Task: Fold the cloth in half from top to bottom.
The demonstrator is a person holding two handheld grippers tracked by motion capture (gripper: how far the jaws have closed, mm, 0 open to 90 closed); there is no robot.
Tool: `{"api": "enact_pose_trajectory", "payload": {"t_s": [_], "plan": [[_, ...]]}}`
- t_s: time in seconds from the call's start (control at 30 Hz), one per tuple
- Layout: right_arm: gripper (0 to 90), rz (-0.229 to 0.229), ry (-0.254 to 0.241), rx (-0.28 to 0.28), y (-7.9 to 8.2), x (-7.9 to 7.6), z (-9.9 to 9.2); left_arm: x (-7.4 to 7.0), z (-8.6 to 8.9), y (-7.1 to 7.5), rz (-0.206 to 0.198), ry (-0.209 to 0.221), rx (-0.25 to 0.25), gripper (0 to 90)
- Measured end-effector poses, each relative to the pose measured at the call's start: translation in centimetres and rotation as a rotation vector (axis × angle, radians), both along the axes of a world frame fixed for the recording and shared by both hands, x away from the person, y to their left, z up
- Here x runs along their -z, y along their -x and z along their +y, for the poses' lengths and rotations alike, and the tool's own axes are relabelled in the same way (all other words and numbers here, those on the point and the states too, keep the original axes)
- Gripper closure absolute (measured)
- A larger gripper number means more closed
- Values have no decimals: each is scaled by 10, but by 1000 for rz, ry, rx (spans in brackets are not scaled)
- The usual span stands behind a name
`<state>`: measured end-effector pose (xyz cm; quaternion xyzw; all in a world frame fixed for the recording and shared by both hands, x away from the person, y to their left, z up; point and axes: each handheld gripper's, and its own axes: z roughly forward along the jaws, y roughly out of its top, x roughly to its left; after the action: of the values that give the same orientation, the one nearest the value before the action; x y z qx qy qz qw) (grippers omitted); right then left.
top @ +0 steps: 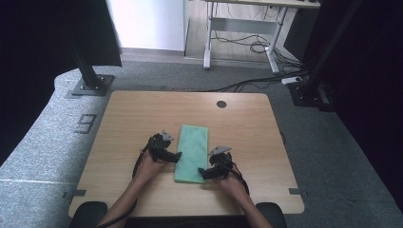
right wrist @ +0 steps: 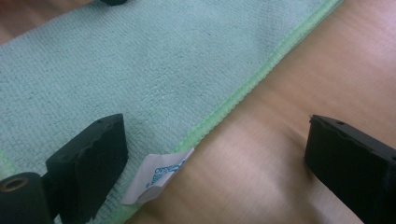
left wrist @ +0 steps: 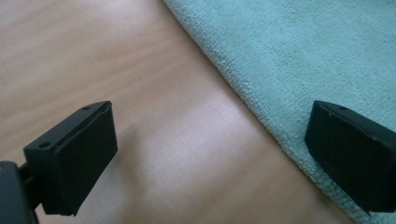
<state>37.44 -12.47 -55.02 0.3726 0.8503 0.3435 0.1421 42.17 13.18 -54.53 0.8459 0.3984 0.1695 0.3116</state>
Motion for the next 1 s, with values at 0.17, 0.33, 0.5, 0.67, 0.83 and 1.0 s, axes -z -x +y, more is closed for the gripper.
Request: {"api": "enact_pose_trajectory", "payload": {"t_s": [0.17, 0.33, 0.5, 0.67, 0.83, 1.0], "plan": [[59, -5, -3, -24, 16, 1, -2, 2, 4, 18, 4, 28, 10, 40], [125, 14, -16, -46, 16, -4, -3, 3, 4, 25, -32, 23, 14, 62], [128, 0, -41, -19, -2, -16, -5, 3, 5, 24, -17, 35, 15, 68], [146, 14, -74, 26, -38, -30, -8, 3, 6, 21, 7, 48, 13, 68], [235, 14, -71, 40, -66, -37, -6, 3, 6, 20, 17, 57, 10, 67], [302, 15, -46, 31, -90, -38, -1, 3, 7, 20, 18, 57, 11, 67]]}}
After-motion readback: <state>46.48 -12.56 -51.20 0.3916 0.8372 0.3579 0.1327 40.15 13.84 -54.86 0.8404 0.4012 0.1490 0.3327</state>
